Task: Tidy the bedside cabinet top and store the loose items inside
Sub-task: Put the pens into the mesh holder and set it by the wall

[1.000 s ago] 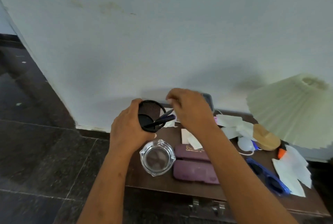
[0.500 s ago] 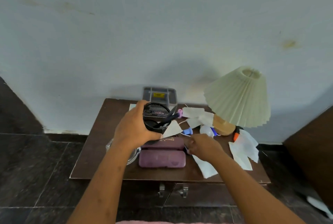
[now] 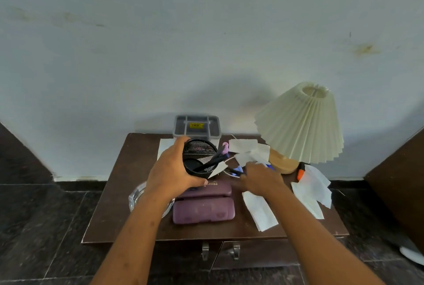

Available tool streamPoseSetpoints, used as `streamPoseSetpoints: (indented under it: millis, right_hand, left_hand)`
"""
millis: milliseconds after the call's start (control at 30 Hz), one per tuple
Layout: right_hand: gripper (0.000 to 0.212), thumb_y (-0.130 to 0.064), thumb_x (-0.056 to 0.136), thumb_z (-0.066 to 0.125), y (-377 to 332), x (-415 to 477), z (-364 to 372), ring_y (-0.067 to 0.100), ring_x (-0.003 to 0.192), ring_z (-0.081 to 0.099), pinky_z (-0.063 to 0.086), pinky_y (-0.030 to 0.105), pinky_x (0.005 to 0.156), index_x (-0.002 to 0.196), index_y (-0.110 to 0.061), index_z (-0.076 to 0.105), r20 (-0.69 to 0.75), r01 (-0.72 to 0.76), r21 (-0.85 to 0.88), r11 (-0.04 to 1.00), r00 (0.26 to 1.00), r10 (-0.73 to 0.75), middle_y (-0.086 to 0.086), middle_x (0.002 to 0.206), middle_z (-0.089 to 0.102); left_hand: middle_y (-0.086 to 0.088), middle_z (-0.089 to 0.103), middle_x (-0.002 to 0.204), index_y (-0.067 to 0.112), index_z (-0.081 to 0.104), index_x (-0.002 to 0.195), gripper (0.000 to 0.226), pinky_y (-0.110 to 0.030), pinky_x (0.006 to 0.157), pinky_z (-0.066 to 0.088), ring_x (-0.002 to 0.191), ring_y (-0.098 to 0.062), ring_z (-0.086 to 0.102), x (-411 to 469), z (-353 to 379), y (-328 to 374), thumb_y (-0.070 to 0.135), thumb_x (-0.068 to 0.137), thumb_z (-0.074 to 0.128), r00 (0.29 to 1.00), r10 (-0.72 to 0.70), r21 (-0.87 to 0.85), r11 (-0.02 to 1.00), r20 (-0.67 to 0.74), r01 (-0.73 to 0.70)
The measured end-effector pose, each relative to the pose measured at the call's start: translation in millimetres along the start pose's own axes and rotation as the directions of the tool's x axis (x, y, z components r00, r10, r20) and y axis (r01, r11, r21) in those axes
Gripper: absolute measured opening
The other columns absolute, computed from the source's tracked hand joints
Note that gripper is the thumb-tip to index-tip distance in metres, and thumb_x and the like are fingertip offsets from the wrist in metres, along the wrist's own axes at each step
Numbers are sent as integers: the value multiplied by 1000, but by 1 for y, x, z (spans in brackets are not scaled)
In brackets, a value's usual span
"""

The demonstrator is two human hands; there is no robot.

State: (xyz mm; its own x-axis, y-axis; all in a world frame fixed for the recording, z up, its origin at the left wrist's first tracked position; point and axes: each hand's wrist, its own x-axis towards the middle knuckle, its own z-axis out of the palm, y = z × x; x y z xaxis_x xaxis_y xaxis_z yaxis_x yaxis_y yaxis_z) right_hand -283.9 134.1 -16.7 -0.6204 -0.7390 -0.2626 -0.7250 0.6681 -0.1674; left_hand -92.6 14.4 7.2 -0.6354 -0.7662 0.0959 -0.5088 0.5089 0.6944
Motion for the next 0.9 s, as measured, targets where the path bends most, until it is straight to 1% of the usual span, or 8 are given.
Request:
streamPoseSetpoints:
  millis: [167, 300, 400, 500, 667, 800, 833, 900]
  right_hand:
    - [24, -23, 97, 41, 17, -21, -53, 25, 78, 55, 38, 29, 67, 97, -9, 60, -279, 56, 270, 961, 960, 22, 11, 92, 65]
    - [14, -19, 96, 47, 2, -51, -82, 17, 63, 60, 49, 26, 60, 91, -18, 60, -500, 304, 565, 767, 866, 25, 3, 78, 66]
    - [11, -22, 93, 53, -15, -71, -102, 2, 65, 59, 47, 16, 64, 87, -25, 62, -605, 454, 547, 703, 795, -42, -15, 70, 61]
    - [10, -25, 90, 55, -27, -84, -104, -3, 65, 55, 40, 7, 61, 84, -25, 64, -583, 501, 416, 759, 787, -200, -15, 68, 61]
    - [16, -34, 92, 52, -47, -86, -74, 8, 71, 56, 46, 26, 67, 93, -26, 65, -438, 548, 329, 769, 810, -390, -9, 81, 63]
    - [24, -27, 98, 43, -43, -65, -67, 12, 71, 59, 41, 6, 62, 99, -24, 67, -487, 493, 653, 576, 855, -180, -2, 76, 66]
    - [24, -22, 98, 42, -38, -57, -62, 12, 70, 58, 41, 6, 59, 98, -24, 66, -458, 437, 694, 572, 881, -117, -5, 74, 65]
    - [26, -13, 95, 42, -27, -36, -44, 15, 80, 60, 42, 9, 64, 99, -19, 67, -338, 304, 610, 732, 935, -107, -7, 82, 66]
  left_hand:
    - [10, 58, 119, 39, 34, 123, 99, -37, 85, 54, 108, -16, 56, 0, 6, 6, 48, 38, 84, 999, -5, 19, 1000, 32, 5]
    - [9, 57, 120, 37, 32, 127, 100, -35, 88, 52, 110, -15, 55, -8, 8, 13, 45, 42, 84, 999, 1, 28, 1000, 45, -2]
    - [7, 55, 124, 35, 31, 131, 102, -37, 90, 52, 115, -16, 53, -20, 10, 17, 45, 46, 85, 1000, 12, 48, 999, 23, -13]
    - [8, 55, 122, 33, 31, 131, 100, -34, 90, 52, 113, -16, 53, -32, 11, 21, 45, 47, 85, 1000, 17, 40, 999, 13, -18]
    - [7, 54, 126, 36, 30, 131, 103, -34, 91, 51, 115, -16, 51, -46, 5, 21, 43, 44, 85, 1000, -5, 27, 1000, -16, 5]
    - [5, 56, 126, 36, 33, 129, 103, -31, 86, 50, 113, -17, 54, -48, -4, 8, 39, 42, 89, 988, -125, -4, 992, -94, 126]
    - [5, 57, 124, 36, 34, 127, 101, -30, 84, 50, 111, -17, 56, -46, -8, 4, 38, 42, 89, 981, -150, -27, 989, -125, 148]
    - [4, 58, 120, 35, 36, 124, 98, -32, 82, 50, 107, -18, 57, -40, -16, -3, 37, 42, 90, 967, -184, -49, 983, -179, 178]
